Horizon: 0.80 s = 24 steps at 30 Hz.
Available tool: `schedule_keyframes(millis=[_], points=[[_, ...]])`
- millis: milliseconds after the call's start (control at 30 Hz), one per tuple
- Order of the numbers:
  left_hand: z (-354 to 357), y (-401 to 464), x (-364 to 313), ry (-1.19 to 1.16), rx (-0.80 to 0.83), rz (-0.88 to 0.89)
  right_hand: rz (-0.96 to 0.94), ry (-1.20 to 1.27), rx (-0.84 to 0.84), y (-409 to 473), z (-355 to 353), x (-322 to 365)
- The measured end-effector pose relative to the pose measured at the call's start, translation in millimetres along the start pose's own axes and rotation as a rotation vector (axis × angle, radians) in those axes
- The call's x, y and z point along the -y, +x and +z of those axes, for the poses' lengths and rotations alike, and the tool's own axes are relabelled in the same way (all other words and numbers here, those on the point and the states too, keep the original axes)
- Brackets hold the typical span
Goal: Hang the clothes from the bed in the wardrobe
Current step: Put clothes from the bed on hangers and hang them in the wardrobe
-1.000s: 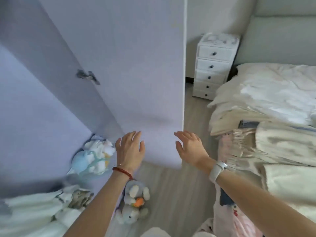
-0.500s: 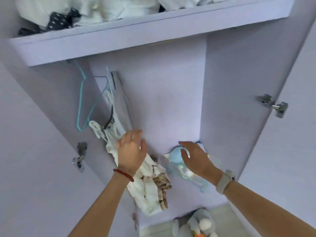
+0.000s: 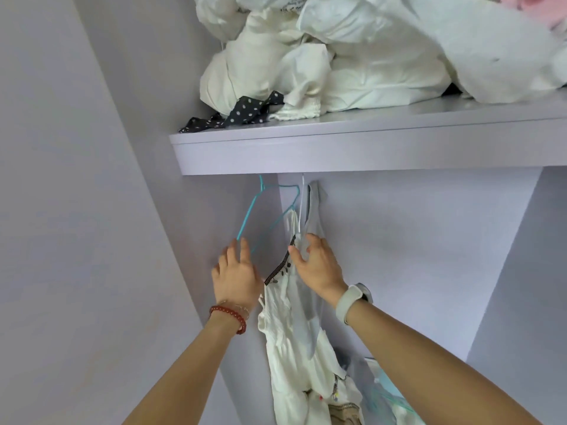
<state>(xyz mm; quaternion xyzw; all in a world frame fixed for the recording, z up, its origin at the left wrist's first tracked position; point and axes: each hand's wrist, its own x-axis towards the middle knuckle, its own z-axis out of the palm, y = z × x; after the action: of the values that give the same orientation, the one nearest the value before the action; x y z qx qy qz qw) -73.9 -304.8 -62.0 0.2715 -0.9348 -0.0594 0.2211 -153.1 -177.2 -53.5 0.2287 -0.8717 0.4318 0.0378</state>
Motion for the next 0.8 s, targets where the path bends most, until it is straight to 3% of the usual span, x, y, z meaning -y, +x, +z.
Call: schedule_keyframes(millis=[100,333,600,800], points=[[12,7,-2,0.023,0.082,-0.054,0.010,-0.065,0.077,20,9,2],[24,17,4,0.110,-0.049,-0.040,0.025,-0.102,0.018,40,2,-21],[35,15,-8,-0.277,-0.149,0.069,0.038,-0.143,-0.067,53,-11,-51],[36,18,-15,-0.401,-0.224,0.012,-0.079,-0.218,-0.230,56,-25,-57]])
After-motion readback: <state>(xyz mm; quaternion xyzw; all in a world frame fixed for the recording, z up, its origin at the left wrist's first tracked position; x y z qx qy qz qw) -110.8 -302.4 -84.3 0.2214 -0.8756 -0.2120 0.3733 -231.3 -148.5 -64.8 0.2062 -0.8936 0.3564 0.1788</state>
